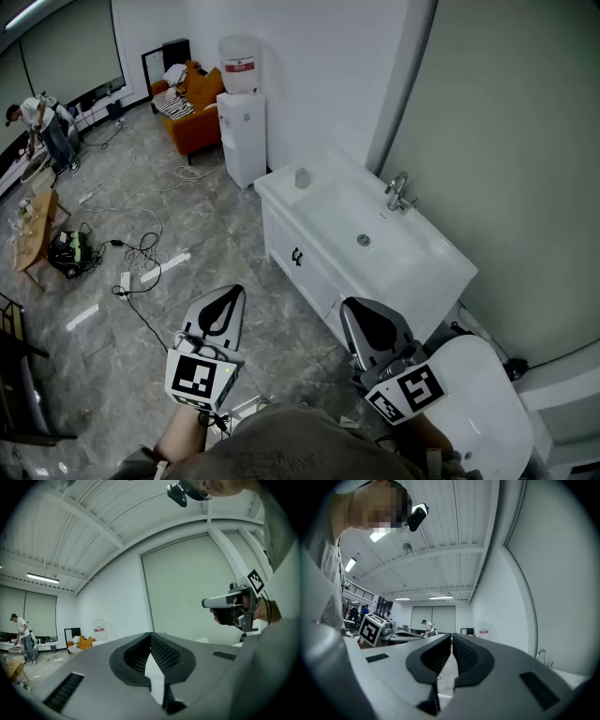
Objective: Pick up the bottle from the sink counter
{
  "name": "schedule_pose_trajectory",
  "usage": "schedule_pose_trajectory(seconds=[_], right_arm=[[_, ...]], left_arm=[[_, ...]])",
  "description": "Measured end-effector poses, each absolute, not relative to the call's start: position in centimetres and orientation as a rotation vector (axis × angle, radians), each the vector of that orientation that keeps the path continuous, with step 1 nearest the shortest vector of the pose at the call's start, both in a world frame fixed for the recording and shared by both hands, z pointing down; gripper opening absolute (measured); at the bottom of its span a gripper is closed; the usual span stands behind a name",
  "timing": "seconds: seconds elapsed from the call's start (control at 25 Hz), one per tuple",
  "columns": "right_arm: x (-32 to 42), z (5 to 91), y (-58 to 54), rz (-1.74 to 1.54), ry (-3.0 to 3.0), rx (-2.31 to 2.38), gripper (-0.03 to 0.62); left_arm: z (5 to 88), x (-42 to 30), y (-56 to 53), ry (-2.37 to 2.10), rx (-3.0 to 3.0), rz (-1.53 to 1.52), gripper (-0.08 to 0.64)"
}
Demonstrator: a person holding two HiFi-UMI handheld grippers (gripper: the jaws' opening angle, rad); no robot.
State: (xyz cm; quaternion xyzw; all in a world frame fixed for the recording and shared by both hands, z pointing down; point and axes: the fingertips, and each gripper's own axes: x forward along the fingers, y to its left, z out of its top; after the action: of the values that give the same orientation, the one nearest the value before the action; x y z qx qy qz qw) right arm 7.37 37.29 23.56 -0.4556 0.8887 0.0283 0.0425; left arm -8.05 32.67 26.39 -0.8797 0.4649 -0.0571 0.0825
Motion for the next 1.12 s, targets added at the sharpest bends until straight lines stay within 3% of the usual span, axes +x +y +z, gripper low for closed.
schedule_pose_trajectory(seconds=[1.12], right_arm=[[14.0, 26.4, 35.9, 0.122, 2.754, -1.32, 0.035]], left_arm=[[28.5, -1.6, 31.9, 1.47, -2.596, -0.205, 0.017]])
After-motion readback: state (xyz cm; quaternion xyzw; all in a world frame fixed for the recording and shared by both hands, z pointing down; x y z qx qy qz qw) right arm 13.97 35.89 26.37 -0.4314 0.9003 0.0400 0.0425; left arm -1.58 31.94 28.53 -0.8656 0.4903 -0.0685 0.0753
